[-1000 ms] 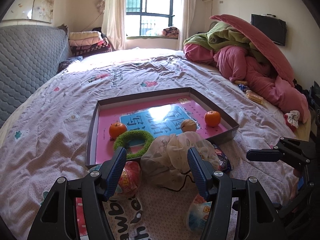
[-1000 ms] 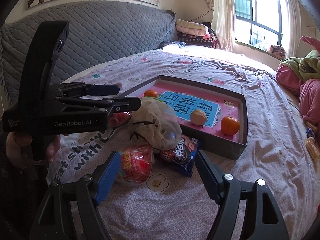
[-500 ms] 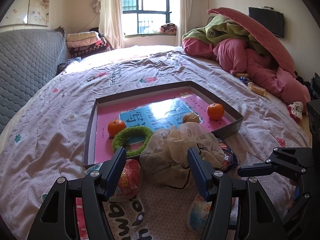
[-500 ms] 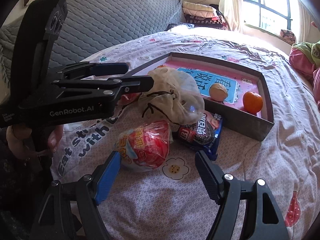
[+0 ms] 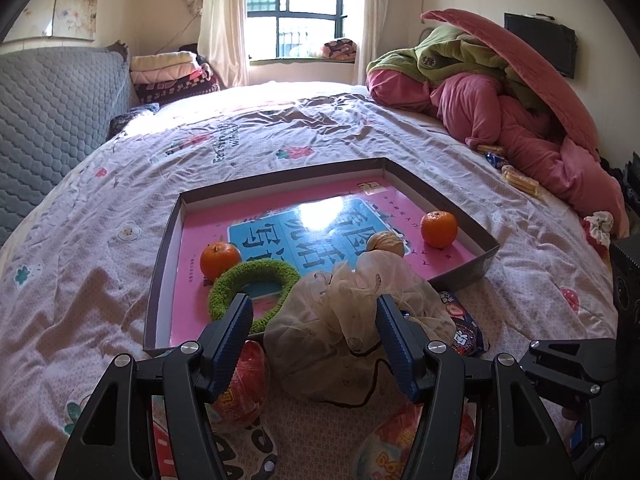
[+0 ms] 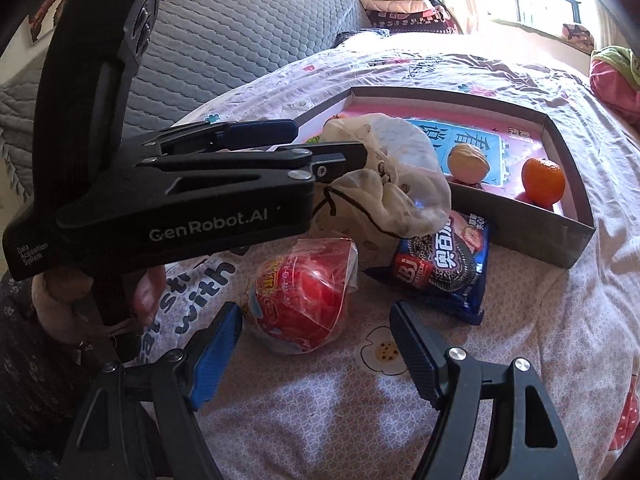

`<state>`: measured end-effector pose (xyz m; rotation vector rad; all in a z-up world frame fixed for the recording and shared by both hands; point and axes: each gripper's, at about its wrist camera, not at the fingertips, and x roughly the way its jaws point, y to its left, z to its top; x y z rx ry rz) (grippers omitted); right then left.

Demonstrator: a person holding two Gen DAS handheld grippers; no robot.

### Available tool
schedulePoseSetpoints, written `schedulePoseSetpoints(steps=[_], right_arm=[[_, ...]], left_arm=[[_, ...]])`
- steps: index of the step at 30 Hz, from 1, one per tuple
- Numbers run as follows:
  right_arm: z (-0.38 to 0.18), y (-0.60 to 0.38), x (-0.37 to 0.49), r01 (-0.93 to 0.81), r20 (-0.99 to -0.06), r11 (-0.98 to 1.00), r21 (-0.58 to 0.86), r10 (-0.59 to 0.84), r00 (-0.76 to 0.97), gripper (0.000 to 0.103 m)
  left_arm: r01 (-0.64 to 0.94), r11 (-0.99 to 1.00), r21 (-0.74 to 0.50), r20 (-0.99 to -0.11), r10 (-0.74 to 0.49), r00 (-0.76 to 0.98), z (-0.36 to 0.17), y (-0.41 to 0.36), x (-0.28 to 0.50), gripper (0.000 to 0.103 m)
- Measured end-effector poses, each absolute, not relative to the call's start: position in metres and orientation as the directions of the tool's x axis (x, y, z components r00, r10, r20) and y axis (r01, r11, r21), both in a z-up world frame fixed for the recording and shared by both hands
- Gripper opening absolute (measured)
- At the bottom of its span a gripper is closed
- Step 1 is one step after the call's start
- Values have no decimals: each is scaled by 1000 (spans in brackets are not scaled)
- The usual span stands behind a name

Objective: Organize objects
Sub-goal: 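Close the left gripper on the cream mesh bag while the right gripper closes on the red wrapped ball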

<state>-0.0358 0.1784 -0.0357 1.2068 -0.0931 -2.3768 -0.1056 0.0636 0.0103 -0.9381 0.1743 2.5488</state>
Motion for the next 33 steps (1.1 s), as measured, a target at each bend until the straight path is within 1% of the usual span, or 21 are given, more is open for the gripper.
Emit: schedulePoseSetpoints(steps=[5,9,10,11,13,19,22,30,31,33], right_arm=[[-38,179,-41,357,-737,-875,327,-473,-483,76],[-39,177,-45,347,-736,-870,350,-485,-474,75],[-39,177,-45,346,-736,-870,353,-486,-471,72],[-40,176,-46,344,-739,-869,356,-487,-466,67],[-41,174,-47,345,-745,-867,359,-489,-454,61],[-38,168,-41,369,-751,-875,312,-465,-469,60],[-38,168,-39,379,-753,-874,303,-464,-467,60],[-37,171,-34,379,-752,-874,303,-464,-468,60],[-36,172,-34,378,-753,-875,303,-463,-468,60],[-36,172,-33,378,-754,-874,304,-463,-465,60]], left_arm=[[-411,-911,-40,-646,338,-685,10,66,-115,65],[-410,-910,-56,-656,344,-672,8,69,-121,65],[-412,-909,-61,-660,346,-667,7,70,-123,65],[-410,-910,-66,-662,348,-664,6,70,-125,65],[-409,-909,-76,-668,351,-656,4,72,-127,65],[-413,-904,-110,-691,368,-623,0,76,-134,65],[-415,-902,-122,-705,372,-603,-4,79,-139,65],[-401,-898,-178,-710,400,-580,-8,80,-146,65],[-400,-899,-179,-711,399,-580,-8,80,-145,64],[-400,-898,-185,-708,404,-579,-7,81,-145,59]])
